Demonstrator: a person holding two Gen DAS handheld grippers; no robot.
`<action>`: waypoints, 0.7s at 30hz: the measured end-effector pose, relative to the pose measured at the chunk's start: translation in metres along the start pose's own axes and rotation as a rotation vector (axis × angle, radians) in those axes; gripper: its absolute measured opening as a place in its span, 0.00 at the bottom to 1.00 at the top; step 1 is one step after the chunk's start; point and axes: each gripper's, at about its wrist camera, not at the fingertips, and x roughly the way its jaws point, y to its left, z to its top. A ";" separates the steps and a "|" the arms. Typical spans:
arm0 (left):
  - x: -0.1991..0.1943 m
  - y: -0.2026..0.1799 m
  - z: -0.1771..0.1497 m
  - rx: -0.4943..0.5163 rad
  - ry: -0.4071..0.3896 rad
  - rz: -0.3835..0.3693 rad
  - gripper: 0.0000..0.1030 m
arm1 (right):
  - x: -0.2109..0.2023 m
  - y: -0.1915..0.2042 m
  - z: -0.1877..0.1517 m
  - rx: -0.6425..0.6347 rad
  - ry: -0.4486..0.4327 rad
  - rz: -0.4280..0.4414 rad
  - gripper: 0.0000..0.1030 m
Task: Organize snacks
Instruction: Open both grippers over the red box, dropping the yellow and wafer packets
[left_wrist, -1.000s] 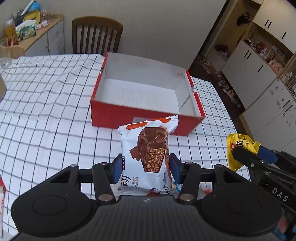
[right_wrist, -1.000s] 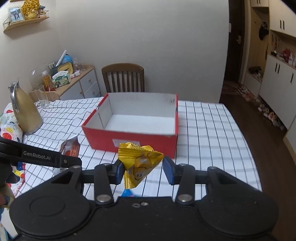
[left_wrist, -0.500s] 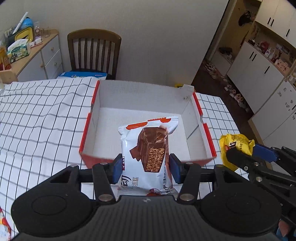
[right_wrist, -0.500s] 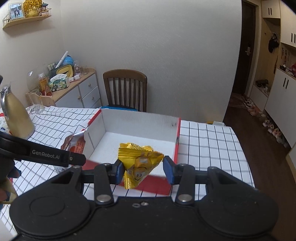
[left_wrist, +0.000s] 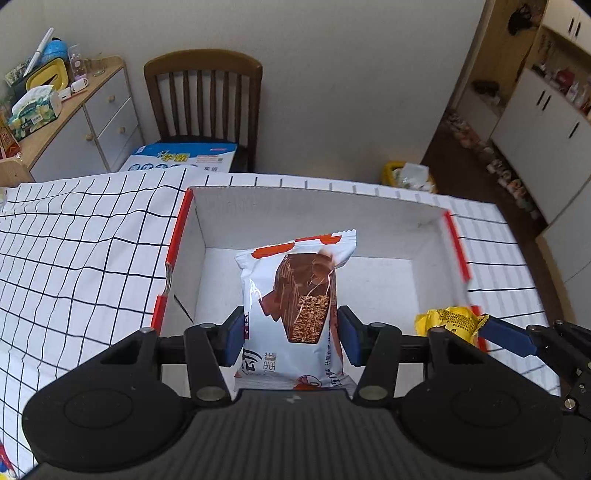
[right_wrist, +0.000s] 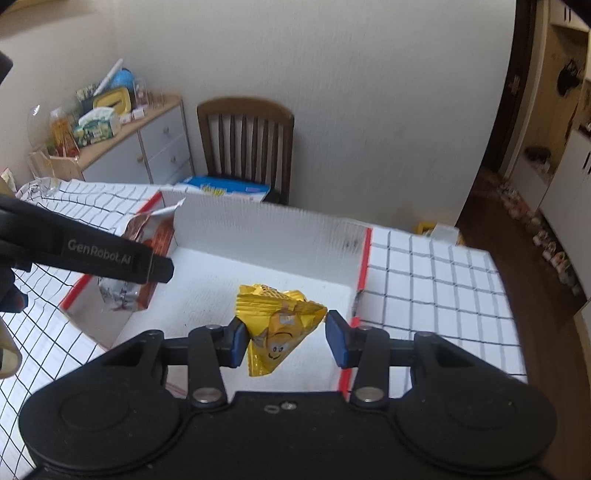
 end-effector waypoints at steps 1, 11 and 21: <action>0.006 0.000 0.001 -0.002 0.011 0.004 0.50 | 0.008 0.000 0.002 0.004 0.018 0.005 0.41; 0.065 0.004 0.010 -0.035 0.138 0.028 0.50 | 0.068 0.011 0.007 -0.047 0.171 0.029 0.41; 0.100 0.001 0.005 0.000 0.224 0.059 0.50 | 0.085 0.024 0.002 -0.148 0.218 0.041 0.41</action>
